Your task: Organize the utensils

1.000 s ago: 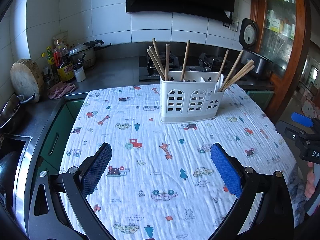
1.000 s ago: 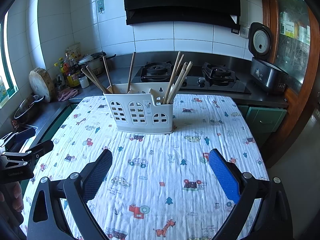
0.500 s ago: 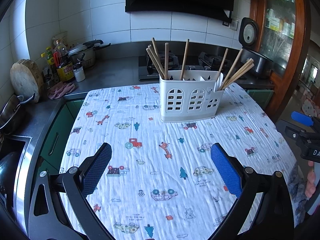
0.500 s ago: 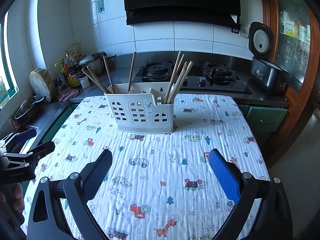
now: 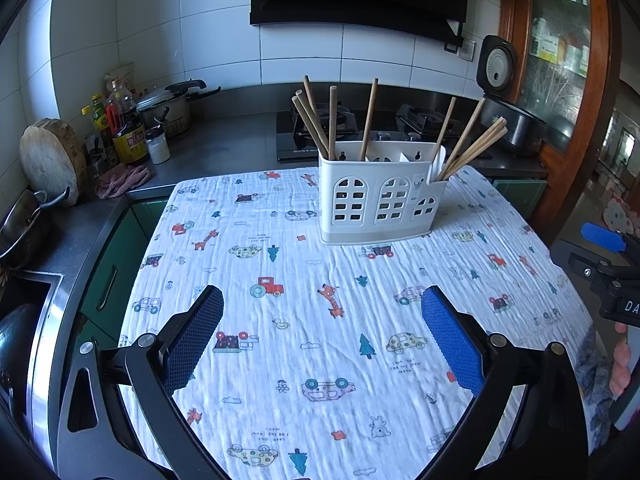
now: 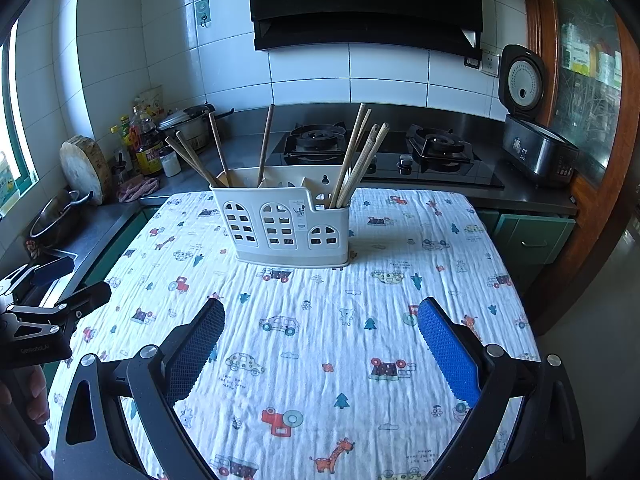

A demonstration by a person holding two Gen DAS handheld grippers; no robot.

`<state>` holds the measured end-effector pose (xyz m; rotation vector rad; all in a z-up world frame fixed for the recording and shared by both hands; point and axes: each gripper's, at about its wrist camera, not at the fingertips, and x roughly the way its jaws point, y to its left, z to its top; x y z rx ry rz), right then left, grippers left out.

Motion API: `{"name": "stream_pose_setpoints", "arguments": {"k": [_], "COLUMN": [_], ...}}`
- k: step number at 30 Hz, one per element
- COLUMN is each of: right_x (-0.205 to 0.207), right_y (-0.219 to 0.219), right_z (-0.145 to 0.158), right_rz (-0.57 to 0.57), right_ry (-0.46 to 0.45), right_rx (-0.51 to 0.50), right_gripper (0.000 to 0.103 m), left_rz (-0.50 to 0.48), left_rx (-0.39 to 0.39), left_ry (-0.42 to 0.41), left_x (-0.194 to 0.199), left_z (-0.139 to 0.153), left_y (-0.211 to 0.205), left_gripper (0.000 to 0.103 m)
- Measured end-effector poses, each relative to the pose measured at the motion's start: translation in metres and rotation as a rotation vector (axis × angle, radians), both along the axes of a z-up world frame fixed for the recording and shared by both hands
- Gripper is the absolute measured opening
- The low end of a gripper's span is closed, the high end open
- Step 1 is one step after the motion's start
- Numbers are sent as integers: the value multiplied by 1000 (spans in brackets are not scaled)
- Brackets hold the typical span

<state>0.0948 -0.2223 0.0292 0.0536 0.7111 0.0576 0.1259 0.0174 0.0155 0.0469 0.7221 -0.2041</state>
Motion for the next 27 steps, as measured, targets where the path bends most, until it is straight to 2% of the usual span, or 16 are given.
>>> {"name": "stream_pose_setpoints", "arguments": {"k": [23,27], "right_x": [0,1], "right_y": [0,0], "right_z": [1,1], "right_rz": [6,4], "right_ry": [3,5], "right_rx": [-3,-3], "right_gripper": [94,94], "left_rz": [-13,-10], "left_rx": [1,13], "left_ry": [-4,-28], "left_x": [0,-2], "left_z": [1,3], "left_y": [-4,-6], "left_gripper": [98,98]}}
